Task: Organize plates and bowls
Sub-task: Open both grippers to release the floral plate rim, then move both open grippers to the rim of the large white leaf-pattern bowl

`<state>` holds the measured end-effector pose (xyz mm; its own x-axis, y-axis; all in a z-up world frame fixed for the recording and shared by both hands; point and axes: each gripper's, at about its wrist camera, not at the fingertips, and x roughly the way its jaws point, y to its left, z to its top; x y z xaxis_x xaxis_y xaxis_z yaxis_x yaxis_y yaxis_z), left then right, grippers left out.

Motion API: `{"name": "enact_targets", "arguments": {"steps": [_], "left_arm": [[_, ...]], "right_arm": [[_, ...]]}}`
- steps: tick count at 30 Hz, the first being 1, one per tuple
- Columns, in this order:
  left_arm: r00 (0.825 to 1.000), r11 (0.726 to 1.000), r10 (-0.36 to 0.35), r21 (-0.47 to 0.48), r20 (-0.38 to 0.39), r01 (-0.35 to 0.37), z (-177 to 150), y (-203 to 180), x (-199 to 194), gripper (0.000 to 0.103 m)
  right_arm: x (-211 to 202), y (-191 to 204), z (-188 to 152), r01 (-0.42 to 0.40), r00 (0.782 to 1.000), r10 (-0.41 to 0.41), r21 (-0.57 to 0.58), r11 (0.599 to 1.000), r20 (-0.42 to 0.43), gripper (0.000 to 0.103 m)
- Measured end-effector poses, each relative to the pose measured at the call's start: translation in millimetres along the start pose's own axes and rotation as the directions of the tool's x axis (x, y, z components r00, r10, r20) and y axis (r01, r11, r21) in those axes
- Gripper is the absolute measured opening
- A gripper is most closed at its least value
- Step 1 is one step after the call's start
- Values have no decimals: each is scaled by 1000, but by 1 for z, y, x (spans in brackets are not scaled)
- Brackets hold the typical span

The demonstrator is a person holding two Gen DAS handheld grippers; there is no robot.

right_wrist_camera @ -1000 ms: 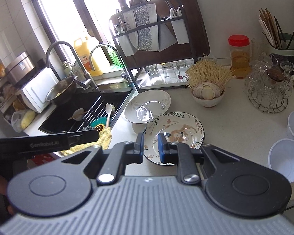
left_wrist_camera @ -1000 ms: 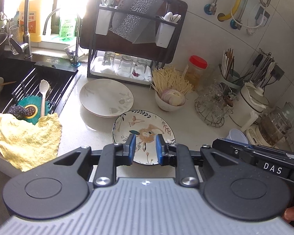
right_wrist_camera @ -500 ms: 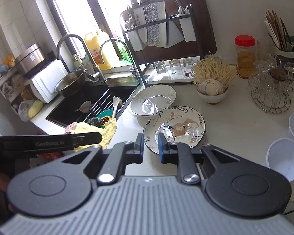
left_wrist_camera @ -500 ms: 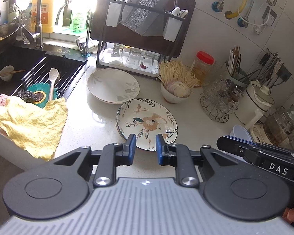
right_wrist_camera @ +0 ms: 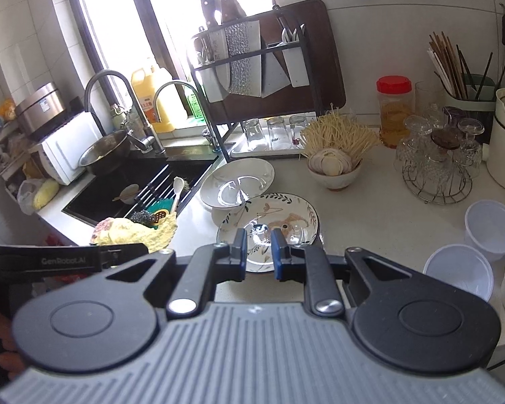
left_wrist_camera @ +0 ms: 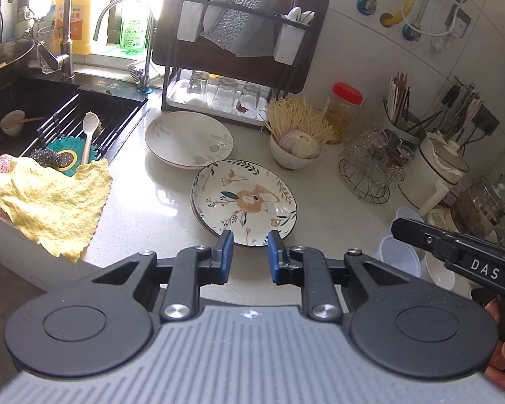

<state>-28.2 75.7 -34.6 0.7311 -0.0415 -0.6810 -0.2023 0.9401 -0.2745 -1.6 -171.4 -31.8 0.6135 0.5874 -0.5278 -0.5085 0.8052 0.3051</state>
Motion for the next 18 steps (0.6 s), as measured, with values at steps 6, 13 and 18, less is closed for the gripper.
{"name": "enact_targets", "arguments": {"steps": [6, 13, 18], "left_arm": [[999, 999, -7, -48, -52, 4, -7, 8, 13, 24], [996, 999, -31, -45, -84, 27, 14, 25, 45, 24], [992, 999, -54, -11, -112, 54, 46, 46, 77, 38]], "right_arm": [[9, 1, -9, -5, 1000, 6, 26, 1000, -25, 19], [36, 0, -8, 2, 999, 2, 61, 998, -54, 19], [66, 1, 4, 40, 998, -36, 91, 995, -51, 49]]}}
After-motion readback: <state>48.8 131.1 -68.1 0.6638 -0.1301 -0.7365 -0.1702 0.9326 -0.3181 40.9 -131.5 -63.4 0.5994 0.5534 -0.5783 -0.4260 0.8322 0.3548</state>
